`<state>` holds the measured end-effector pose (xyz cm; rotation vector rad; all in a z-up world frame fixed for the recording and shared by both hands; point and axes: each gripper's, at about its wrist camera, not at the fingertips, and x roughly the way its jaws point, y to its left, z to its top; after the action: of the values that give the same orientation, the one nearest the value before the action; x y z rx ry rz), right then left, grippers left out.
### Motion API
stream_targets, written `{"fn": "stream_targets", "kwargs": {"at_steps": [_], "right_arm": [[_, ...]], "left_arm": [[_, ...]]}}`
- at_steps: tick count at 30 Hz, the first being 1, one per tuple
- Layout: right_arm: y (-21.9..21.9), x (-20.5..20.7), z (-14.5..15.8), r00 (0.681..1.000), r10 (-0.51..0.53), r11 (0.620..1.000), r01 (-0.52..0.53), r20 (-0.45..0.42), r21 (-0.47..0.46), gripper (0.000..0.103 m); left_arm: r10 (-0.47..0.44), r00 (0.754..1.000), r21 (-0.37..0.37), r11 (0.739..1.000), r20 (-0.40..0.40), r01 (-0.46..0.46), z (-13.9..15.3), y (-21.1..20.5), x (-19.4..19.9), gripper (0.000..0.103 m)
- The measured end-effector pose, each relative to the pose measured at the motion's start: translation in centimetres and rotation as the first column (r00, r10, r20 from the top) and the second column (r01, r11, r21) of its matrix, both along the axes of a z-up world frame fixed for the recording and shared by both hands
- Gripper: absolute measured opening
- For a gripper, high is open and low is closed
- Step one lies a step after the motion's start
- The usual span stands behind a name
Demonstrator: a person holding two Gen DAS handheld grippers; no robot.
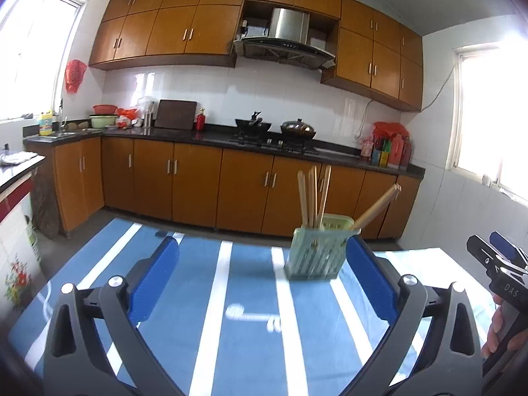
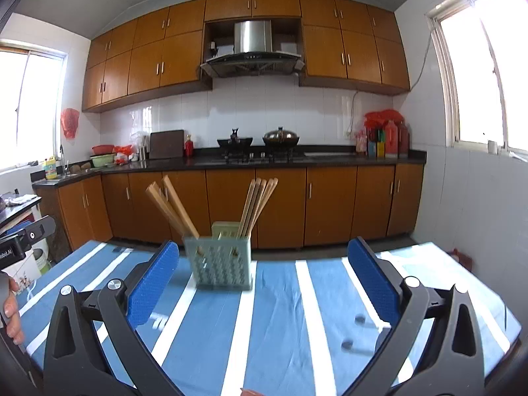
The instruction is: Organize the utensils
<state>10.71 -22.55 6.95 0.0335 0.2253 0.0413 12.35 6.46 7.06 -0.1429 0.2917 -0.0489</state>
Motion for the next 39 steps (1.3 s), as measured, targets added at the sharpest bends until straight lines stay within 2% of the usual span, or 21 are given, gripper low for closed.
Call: {"fn": "stream_targets", "kwargs": {"at_steps": [4, 8, 15, 23, 39], "right_arm": [[1.0, -1.8, -2.2, 1.0, -0.001, 1.0, 0.0, -0.029, -0.02, 0.101], [1.8, -3.1, -3.9, 0.999, 0.007, 0.999, -0.009, -0.048, -0.04, 0.101], [1.8, -4.3, -5.6, 0.996, 0.004, 1.0, -0.005, -0.088, -0.014, 0.101], [2.1, -5.5, -7.3, 0.996, -0.015, 0.999, 0.01, -0.092, -0.047, 0.101], [1.7, -6.4, -8.8, 0.992, -0.014, 1.0, 0.011, -0.124, -0.023, 0.101]], "left_arm": [[0.026, 1.0, 0.001, 1.0, -0.008, -0.026, -2.0, 0.0, -2.8, 0.099], [0.055, 0.998, 0.062, 0.997, 0.013, -0.056, -3.4, -0.8, -4.9, 0.099], [0.023, 0.999, 0.145, 0.989, 0.027, -0.027, -5.1, -3.0, -7.0, 0.099], [0.024, 0.999, 0.13, 0.991, -0.023, -0.021, -7.0, -3.6, -7.4, 0.099], [0.038, 0.999, 0.147, 0.989, -0.035, -0.033, -9.0, -4.4, -8.2, 0.099]]}}
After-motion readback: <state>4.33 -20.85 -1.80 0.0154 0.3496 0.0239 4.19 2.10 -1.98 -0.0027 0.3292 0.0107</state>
